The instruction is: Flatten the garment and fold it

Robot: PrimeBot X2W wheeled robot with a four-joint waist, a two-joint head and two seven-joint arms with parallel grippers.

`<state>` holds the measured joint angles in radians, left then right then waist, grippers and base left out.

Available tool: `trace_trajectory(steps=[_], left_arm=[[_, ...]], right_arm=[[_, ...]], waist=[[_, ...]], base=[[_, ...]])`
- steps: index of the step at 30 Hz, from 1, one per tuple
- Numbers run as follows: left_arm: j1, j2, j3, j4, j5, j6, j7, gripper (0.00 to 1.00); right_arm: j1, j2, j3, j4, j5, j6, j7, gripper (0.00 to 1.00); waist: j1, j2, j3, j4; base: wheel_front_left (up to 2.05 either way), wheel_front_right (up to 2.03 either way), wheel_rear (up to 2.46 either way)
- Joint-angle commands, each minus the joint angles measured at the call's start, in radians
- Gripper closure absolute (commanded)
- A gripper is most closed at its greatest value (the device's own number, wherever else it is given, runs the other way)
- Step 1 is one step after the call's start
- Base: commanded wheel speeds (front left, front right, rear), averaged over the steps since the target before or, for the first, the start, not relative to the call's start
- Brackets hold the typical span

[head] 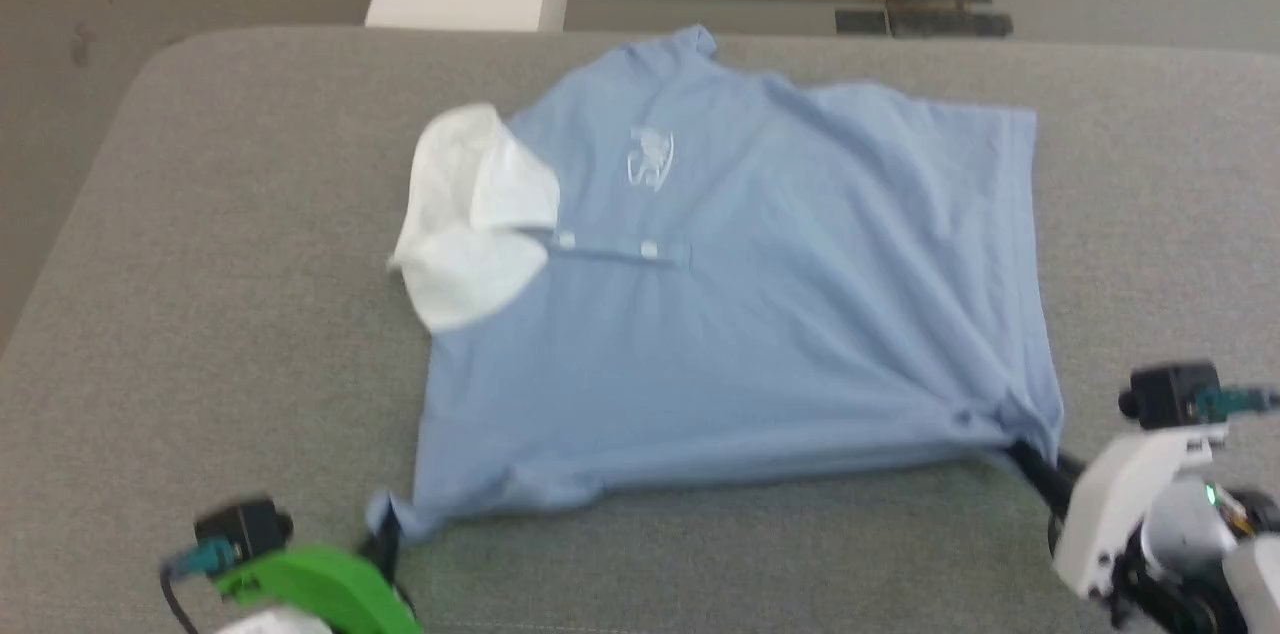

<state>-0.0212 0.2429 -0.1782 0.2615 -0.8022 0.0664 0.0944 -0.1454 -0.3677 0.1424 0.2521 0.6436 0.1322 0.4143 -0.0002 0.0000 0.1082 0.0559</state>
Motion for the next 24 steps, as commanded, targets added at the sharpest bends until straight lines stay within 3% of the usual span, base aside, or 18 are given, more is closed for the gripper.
trace_trajectory(steps=[1, 6, 12, 17, 24], left_arm=[[0.056, 0.016, -0.003, -0.032, -0.016, 0.025, 0.037, 1.0], [0.202, 0.04, -0.006, -0.138, -0.059, 0.079, 0.149, 1.0], [0.286, 0.05, 0.003, -0.244, -0.075, 0.117, 0.18, 1.0], [0.269, 0.052, 0.011, -0.312, -0.066, 0.11, 0.154, 1.0], [0.094, 0.07, -0.001, -0.348, -0.005, 0.091, 0.123, 1.0]], right_arm=[[0.04, -0.008, -0.016, -0.014, -0.01, -0.002, 0.016, 1.0], [0.165, -0.003, -0.065, -0.051, -0.037, -0.002, 0.084, 1.0], [0.258, 0.021, -0.118, -0.085, -0.058, -0.002, 0.149, 1.0], [0.243, 0.043, -0.134, -0.123, -0.073, -0.002, 0.165, 1.0], [0.13, 0.042, -0.138, -0.164, -0.096, -0.002, 0.199, 1.0]], waist=[[0.0002, 0.0, -0.051, 0.008], [0.0002, 0.0, -0.066, -0.003], [0.0002, 0.0, -0.077, -0.016], [0.0002, 0.0, -0.069, -0.036], [0.0002, 0.0, -0.014, -0.056]], base=[[0.0, 0.0, 0.0], [0.0, 0.0, 0.0], [0.0, 0.0, 0.0], [0.0, 0.0, 0.0], [0.0, 0.0, 0.0]])
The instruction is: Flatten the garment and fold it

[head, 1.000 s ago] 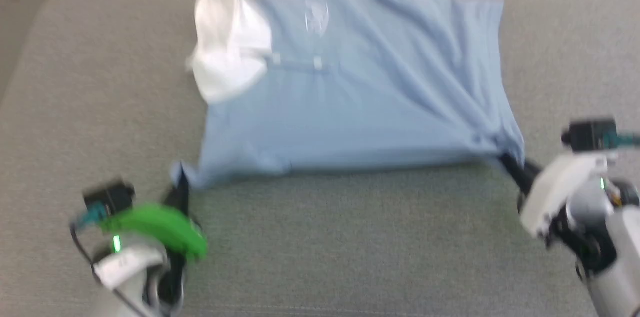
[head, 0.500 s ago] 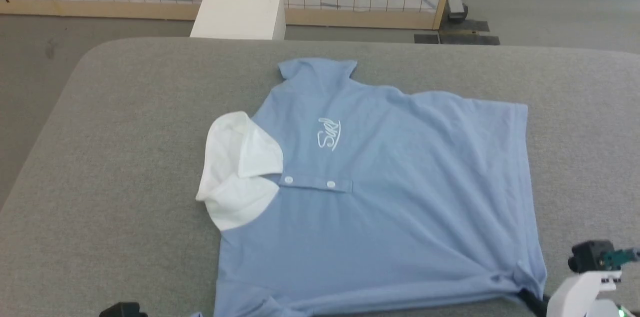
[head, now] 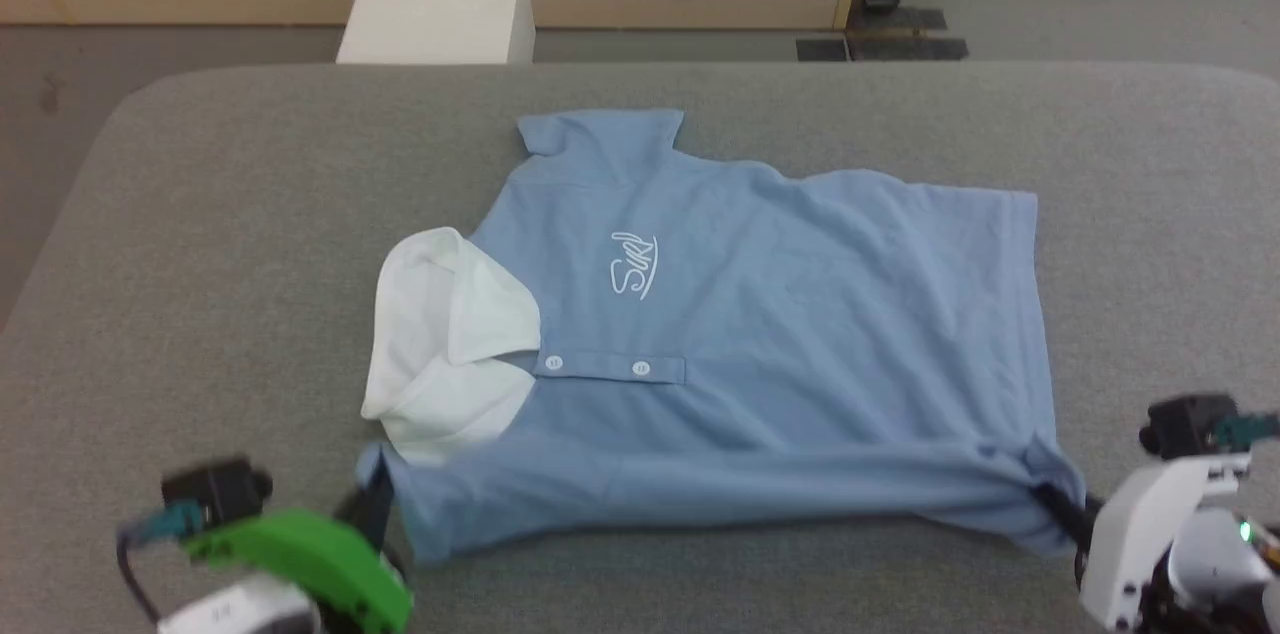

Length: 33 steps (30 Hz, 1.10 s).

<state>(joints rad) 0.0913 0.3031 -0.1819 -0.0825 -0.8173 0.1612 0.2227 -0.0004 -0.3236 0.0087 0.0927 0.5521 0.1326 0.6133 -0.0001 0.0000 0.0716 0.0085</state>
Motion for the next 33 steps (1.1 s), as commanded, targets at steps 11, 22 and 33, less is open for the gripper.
trace_trajectory(steps=[11, 22, 33], left_arm=[[-0.387, 0.029, -0.036, 0.15, 0.069, -0.05, 0.03, 1.0], [-0.564, 0.001, -0.083, 0.441, 0.108, -0.101, -0.011, 1.0], [-0.597, -0.009, -0.078, 0.538, 0.085, -0.118, -0.02, 0.0]], right_arm=[[-0.272, 0.01, 0.013, 0.061, -0.068, -0.002, 0.125, 1.0], [-0.382, 0.013, 0.047, 0.143, -0.131, -0.002, 0.344, 1.0], [-0.365, 0.036, -0.036, 0.127, -0.096, -0.002, 0.29, 0.0]], waist=[[0.0001, 0.0, 0.187, -0.039], [0.0001, 0.0, 0.284, -0.038], [0.0001, 0.0, 0.185, -0.025]], base=[[0.0, 0.0, 0.0], [0.0, 0.0, 0.0], [0.0, 0.0, 0.0]])
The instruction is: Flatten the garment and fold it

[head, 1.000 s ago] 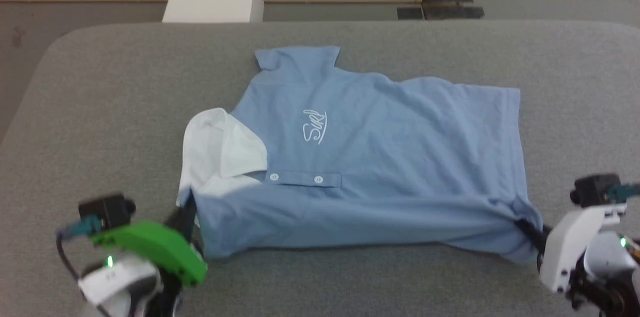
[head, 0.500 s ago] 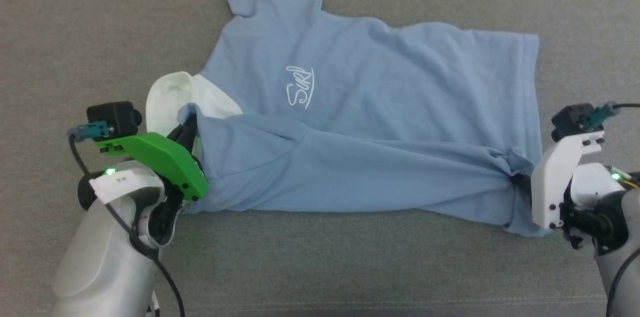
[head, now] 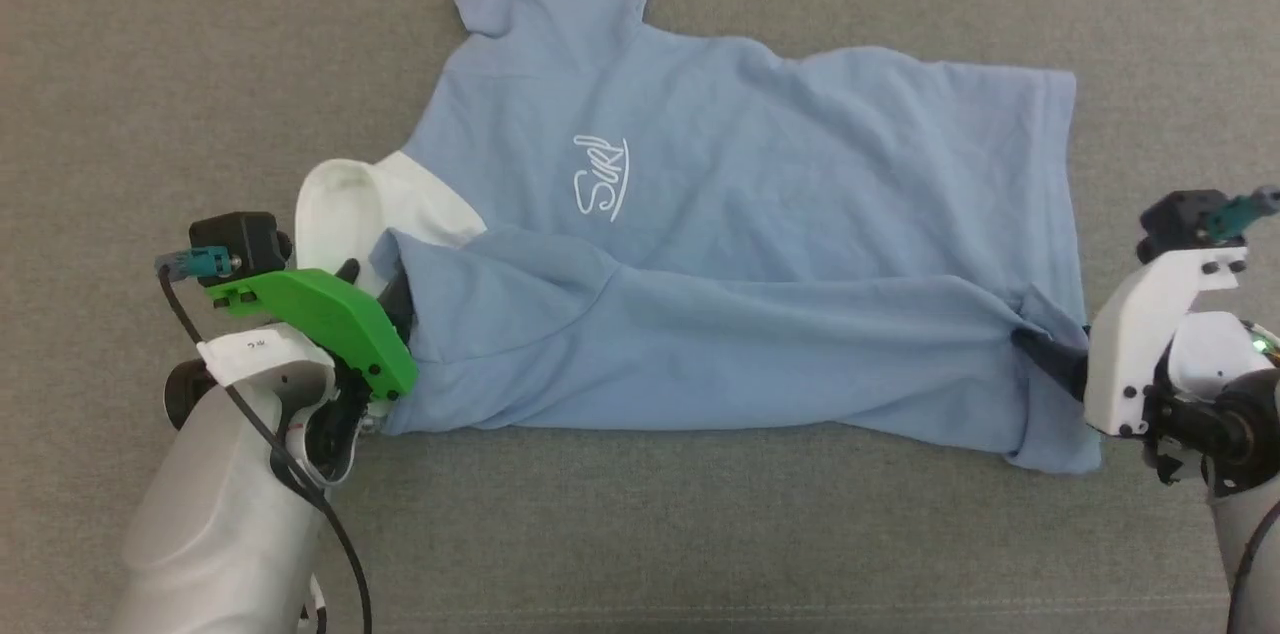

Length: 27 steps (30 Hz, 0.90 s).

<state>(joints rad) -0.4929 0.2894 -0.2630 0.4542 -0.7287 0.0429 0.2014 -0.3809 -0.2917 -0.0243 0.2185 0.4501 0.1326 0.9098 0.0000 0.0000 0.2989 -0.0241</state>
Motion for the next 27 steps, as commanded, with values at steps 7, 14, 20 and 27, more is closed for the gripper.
trace_trajectory(steps=[7, 14, 20, 27], left_arm=[[0.016, 0.043, 0.031, -0.061, 0.009, 0.044, -0.023, 0.0], [0.154, 0.046, 0.102, -0.2, 0.007, 0.04, -0.218, 0.0], [0.322, 0.019, 0.091, -0.263, 0.072, 0.025, -0.414, 0.0], [0.454, -0.02, 0.099, -0.292, 0.147, 0.016, -0.461, 0.0]], right_arm=[[0.056, 0.022, -0.094, -0.08, 0.017, -0.002, -0.128, 0.0], [0.154, 0.058, -0.173, -0.164, -0.055, -0.002, -0.355, 0.0], [0.283, 0.096, -0.182, -0.191, -0.081, -0.002, -0.555, 0.0], [0.399, 0.137, -0.162, -0.166, -0.081, -0.002, -0.68, 0.0]], waist=[[0.0, 0.0, -0.16, 0.009], [0.0, 0.0, -0.242, 0.009], [0.0, 0.0, -0.289, 0.014], [0.0, 0.0, -0.313, 0.011]], base=[[0.0, 0.0, 0.0], [0.0, 0.0, 0.0], [0.0, 0.0, 0.0], [0.0, 0.0, 0.0]])
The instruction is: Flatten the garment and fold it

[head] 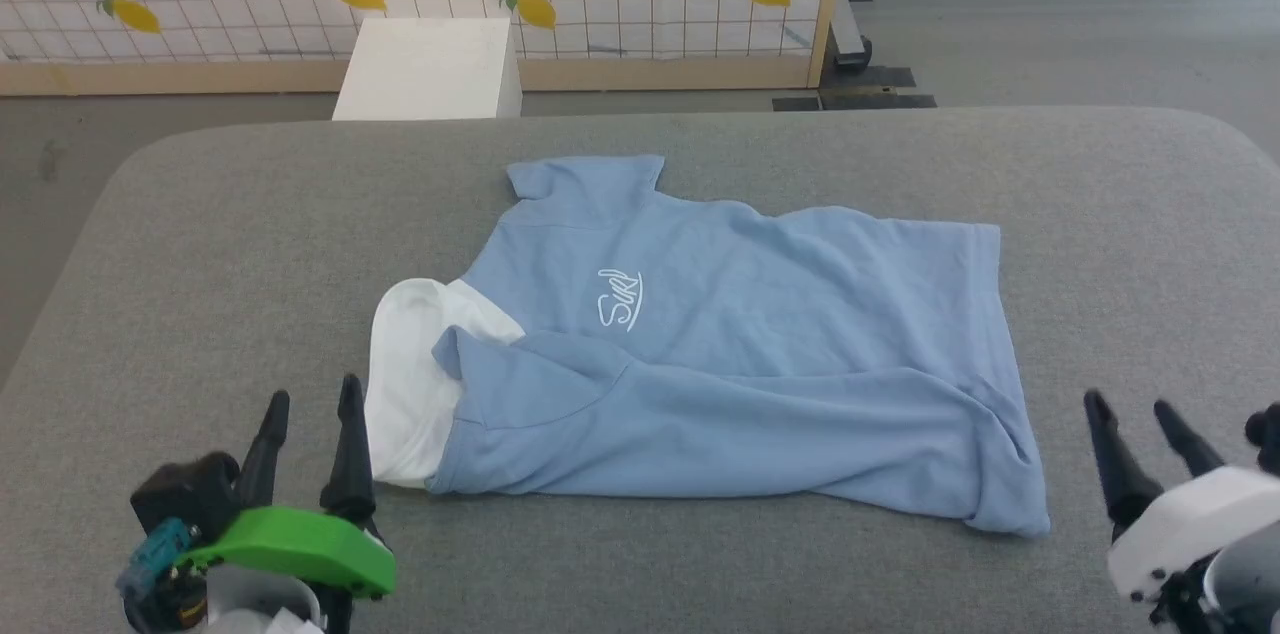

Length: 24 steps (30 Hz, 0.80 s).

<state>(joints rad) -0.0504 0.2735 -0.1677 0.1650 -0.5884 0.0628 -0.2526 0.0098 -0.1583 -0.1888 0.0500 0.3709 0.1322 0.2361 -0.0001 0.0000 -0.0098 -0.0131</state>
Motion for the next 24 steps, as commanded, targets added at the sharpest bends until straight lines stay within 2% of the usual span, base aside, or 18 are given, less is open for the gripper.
trace_trajectory(steps=[1, 7, 9, 12, 18, 24], left_arm=[[0.021, -0.007, 0.007, -0.002, 0.014, -0.005, -0.007, 0.0], [0.061, -0.03, 0.008, -0.001, 0.067, -0.006, -0.009, 0.0], [0.06, -0.028, -0.001, 0.008, 0.082, -0.005, -0.008, 0.0], [0.029, -0.008, -0.039, 0.024, 0.12, 0.003, 0.046, 0.0], [-0.08, 0.019, -0.128, 0.049, 0.148, 0.01, 0.337, 0.0], [-0.173, 0.034, -0.176, 0.058, 0.141, 0.067, 0.68, 0.0]], right_arm=[[0.018, 0.007, 0.006, 0.008, 0.0, -0.002, -0.012, 0.0], [0.048, 0.023, 0.018, 0.03, 0.005, -0.002, -0.033, 0.0], [0.047, 0.024, 0.019, 0.035, 0.006, -0.002, -0.034, 0.0], [0.04, 0.024, 0.02, 0.038, 0.007, -0.002, -0.036, 0.0], [0.02, 0.025, 0.018, 0.042, 0.009, -0.002, -0.039, 0.0], [0.0, 0.03, 0.023, 0.045, 0.008, -0.002, -0.044, 0.0]], waist=[[0.0001, 0.0, -0.007, 0.0], [0.0001, 0.0, -0.007, -0.004], [0.0001, 0.0, -0.002, -0.007], [0.0001, 0.0, 0.009, -0.009], [0.0001, 0.0, 0.047, -0.012], [0.0001, 0.0, 0.097, -0.017]], base=[[0.0, 0.0, 0.0], [0.0, 0.0, 0.0], [0.0, 0.0, 0.0], [0.0, 0.0, 0.0], [0.0, 0.0, 0.0], [0.0, 0.0, 0.0]])
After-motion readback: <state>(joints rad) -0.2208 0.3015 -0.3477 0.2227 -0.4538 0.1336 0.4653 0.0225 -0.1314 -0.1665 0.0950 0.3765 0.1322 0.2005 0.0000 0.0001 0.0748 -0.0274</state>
